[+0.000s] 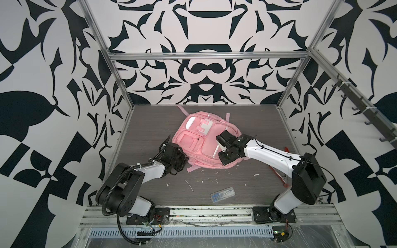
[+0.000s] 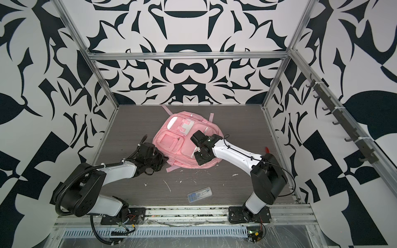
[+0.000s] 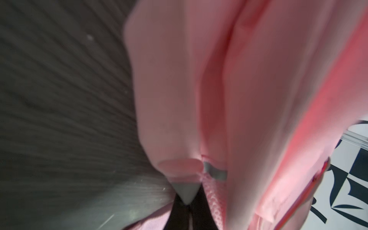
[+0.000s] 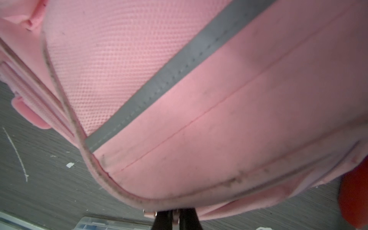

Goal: Pack books, pencil case, and school supplies into a backpack
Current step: Unzip the student bag at the center of the table.

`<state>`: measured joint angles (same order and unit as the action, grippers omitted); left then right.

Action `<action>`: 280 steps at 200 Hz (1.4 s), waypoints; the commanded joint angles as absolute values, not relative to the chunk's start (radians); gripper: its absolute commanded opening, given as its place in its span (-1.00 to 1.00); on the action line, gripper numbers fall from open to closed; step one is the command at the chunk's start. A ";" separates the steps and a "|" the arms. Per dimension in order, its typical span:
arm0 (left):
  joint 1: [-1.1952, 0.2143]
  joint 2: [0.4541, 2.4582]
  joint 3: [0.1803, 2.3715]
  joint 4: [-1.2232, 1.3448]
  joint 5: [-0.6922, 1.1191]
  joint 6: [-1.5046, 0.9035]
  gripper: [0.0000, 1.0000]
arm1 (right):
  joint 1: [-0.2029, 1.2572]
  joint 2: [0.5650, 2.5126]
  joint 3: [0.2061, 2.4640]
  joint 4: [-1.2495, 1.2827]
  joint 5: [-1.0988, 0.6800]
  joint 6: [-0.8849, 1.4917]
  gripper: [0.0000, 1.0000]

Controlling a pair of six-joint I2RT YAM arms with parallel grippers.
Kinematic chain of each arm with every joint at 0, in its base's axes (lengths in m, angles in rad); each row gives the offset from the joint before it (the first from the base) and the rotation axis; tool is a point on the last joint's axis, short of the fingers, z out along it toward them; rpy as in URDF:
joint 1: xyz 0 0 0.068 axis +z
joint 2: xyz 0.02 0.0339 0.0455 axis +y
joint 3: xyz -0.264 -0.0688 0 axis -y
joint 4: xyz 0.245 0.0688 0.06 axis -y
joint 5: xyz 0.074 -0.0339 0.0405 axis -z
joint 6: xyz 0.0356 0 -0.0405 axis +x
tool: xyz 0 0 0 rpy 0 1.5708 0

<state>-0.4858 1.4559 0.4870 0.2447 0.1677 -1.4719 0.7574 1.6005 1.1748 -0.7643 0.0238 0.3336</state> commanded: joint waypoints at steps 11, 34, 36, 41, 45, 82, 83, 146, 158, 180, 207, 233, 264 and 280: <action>-0.552 1.431 0.495 0.250 0.291 -1.513 -1.00 | 0.793 1.635 1.190 -0.458 -0.153 0.416 -1.00; -0.550 1.305 0.438 0.182 0.244 -1.535 -1.00 | 0.781 1.642 1.206 -0.489 -0.074 0.410 -1.00; -0.551 1.293 0.434 0.173 0.238 -1.535 -1.00 | 0.776 1.642 1.206 -0.491 -0.069 0.407 -1.00; -0.551 1.254 0.424 0.148 0.228 -1.534 -1.00 | 0.765 1.640 1.204 -0.494 -0.057 0.402 -1.00; -0.551 1.225 0.419 0.126 0.221 -1.533 -1.00 | 0.754 1.639 1.204 -0.493 -0.053 0.399 -1.00; -0.549 1.112 0.405 -0.021 0.242 -1.490 -1.00 | 0.614 1.731 1.323 -0.502 -0.075 0.366 -1.00; -0.549 1.112 0.404 -0.021 0.243 -1.490 -1.00 | 0.612 1.734 1.330 -0.504 -0.075 0.362 -1.00; -0.624 1.515 0.541 0.297 0.460 -1.494 -1.00 | 0.603 1.764 1.345 -0.507 -0.046 0.336 -1.00; -0.650 1.589 0.611 0.312 0.477 -1.484 -1.00 | 0.613 1.722 1.283 -0.491 -0.042 0.363 -1.00; -0.663 1.679 0.692 0.338 0.514 -1.479 -1.00 | 0.676 1.643 1.167 -0.453 -0.014 0.392 -1.00; -0.680 1.730 0.723 0.421 0.529 -1.503 -1.00 | 0.785 1.633 1.123 -0.452 0.031 0.419 -1.00; -0.702 1.736 0.725 0.427 0.548 -1.493 -1.00 | 0.799 1.672 1.107 -0.411 0.031 0.482 -1.00; -0.698 1.709 0.676 0.437 0.549 -1.515 -1.00 | 0.799 1.727 1.153 -0.374 0.014 0.481 -1.00; -0.687 1.690 0.667 0.429 0.545 -1.515 -1.00 | 0.799 1.733 1.188 -0.392 0.022 0.460 -1.00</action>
